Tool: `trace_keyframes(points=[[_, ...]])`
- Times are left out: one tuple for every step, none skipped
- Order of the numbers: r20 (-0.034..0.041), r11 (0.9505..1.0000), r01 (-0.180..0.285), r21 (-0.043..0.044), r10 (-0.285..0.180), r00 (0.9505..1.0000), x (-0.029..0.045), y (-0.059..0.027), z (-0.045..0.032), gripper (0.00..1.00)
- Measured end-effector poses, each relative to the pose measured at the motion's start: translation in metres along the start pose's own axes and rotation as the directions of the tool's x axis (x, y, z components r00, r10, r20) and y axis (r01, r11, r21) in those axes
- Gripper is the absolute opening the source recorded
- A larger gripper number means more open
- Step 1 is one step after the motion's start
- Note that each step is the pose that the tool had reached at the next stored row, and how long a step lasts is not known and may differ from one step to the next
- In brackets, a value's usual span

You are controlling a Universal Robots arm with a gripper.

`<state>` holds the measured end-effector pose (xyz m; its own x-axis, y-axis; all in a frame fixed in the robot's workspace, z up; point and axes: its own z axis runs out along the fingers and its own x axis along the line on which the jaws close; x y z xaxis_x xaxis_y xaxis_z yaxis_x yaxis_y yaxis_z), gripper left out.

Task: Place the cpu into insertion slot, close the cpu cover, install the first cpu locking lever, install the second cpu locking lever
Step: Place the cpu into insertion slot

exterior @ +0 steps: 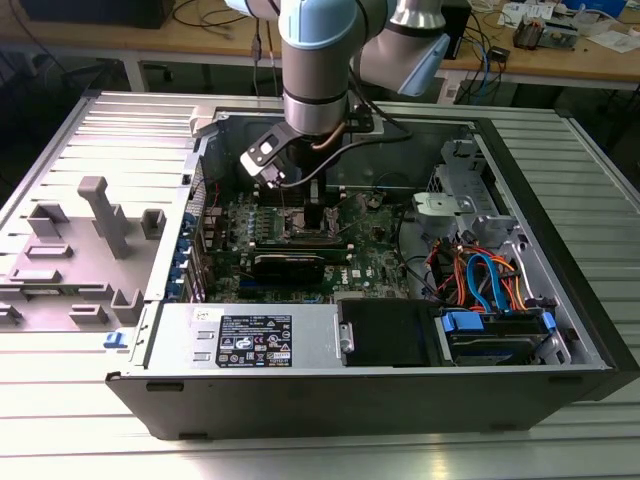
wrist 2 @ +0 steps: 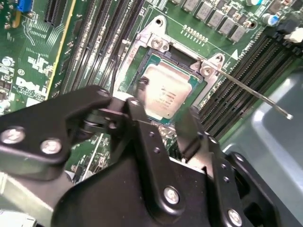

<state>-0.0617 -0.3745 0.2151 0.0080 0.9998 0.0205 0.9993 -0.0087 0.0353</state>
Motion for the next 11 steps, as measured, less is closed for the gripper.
trace_keyframes(points=[[-0.0003, 1.0, 0.0, 0.0001, 0.0, 1.0, 0.0001, 0.0, -0.0022, 0.49], [-0.0007, 1.0, 0.0, 0.0001, 0.0, 1.0, 0.0001, 0.0, -0.0032, 0.42], [-0.0013, 1.0, 0.0, 0.0001, 0.0, 1.0, 0.0001, 0.0, -0.0038, 0.36], [-0.0025, 1.0, 0.0, 0.0001, 0.0, 1.0, 0.0001, -0.0003, -0.0041, 0.31], [-0.0034, 1.0, -0.001, -0.0001, 0.001, 1.0, 0.0001, -0.0006, -0.0042, 0.31], [-0.0036, 1.0, 0.0, -0.0001, 0.0, 1.0, 0.0002, -0.0008, -0.0042, 0.24], [-0.0035, 1.0, 0.0, 0.0, 0.0, 1.0, 0.0002, -0.0008, -0.0043, 0.18], [-0.0033, 1.0, 0.0, 0.0001, 0.0, 1.0, 0.0001, -0.0008, -0.0044, 0.12], [-0.0033, 1.0, 0.0, 0.0001, 0.0, 1.0, 0.0001, -0.0009, -0.0044, 0.12], [-0.0032, 1.0, 0.0, 0.0001, 0.0, 1.0, 0.0001, -0.001, -0.0044, 0.11], [-0.0032, 1.0, 0.0, 0.0001, 0.0, 1.0, 0.0001, -0.001, -0.0044, 0.11]])
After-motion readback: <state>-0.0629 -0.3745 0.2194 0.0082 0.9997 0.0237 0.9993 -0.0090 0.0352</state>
